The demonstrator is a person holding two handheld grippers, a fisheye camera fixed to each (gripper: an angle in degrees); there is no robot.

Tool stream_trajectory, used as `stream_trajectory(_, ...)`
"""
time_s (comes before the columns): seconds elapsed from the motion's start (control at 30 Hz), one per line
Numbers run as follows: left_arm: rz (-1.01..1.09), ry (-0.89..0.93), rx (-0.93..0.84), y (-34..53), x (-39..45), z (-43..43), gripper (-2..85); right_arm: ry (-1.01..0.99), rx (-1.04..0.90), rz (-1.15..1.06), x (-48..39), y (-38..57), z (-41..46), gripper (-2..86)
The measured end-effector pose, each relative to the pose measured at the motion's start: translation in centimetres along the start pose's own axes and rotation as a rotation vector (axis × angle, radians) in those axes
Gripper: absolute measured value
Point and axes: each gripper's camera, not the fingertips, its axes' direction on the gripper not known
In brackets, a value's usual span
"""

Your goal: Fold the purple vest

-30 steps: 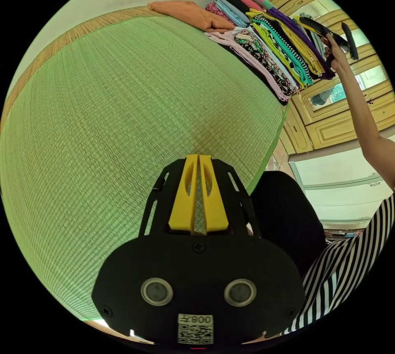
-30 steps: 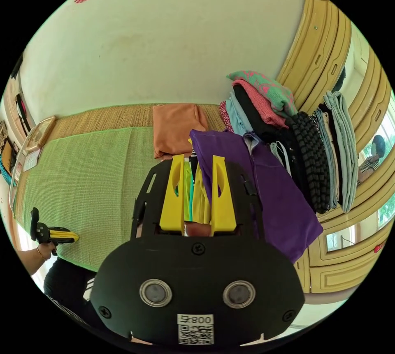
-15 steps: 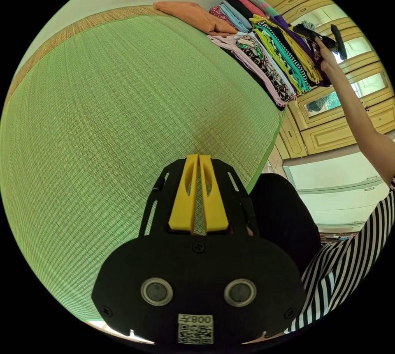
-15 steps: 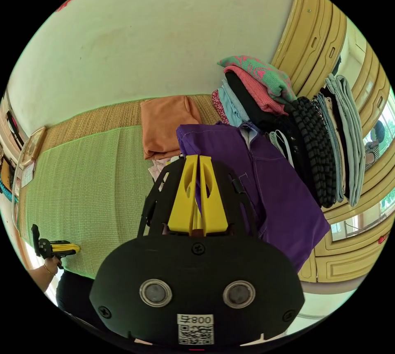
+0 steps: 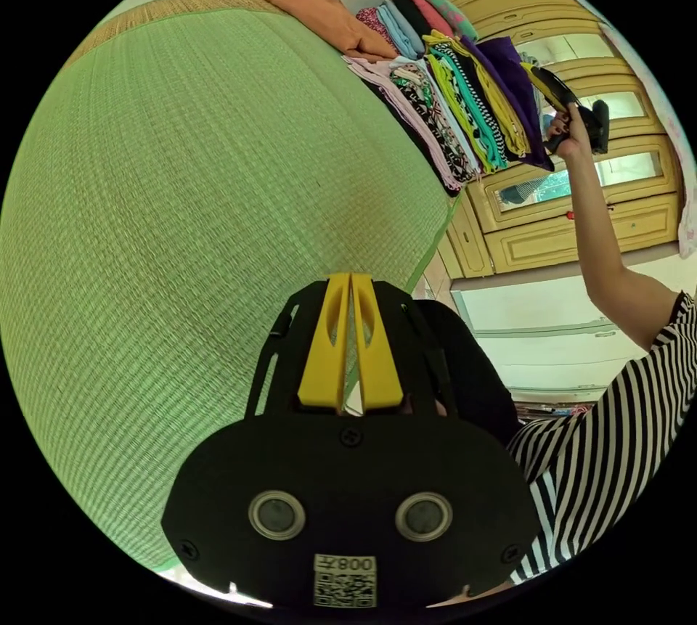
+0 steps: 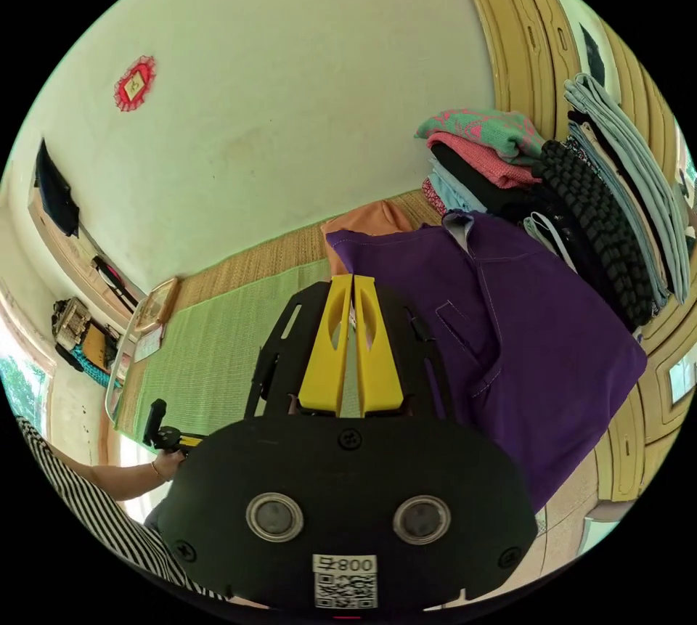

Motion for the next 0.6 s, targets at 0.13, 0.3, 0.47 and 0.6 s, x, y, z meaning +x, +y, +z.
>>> stream_trajectory(0.13,0.038,0.116,0.072,0.7,0.6,-1.6,0.1,-0.113,0.003,-0.021,-0.3,2.3,-2.6,0.4)
stream_trajectory(0.3,0.086,0.23,0.161,1.2,1.1,-4.1,0.2,-0.272,0.01,-0.026,-0.8,5.1,-6.1,1.7)
stream_trajectory(0.47,0.144,0.31,0.222,1.8,1.9,-6.4,0.7,-0.359,0.005,-0.076,-2.2,6.6,-9.3,4.5)
stream_trajectory(0.6,0.154,0.431,0.306,2.5,2.0,-8.2,2.2,-0.467,0.004,-0.11,-3.6,8.1,-11.6,7.2)
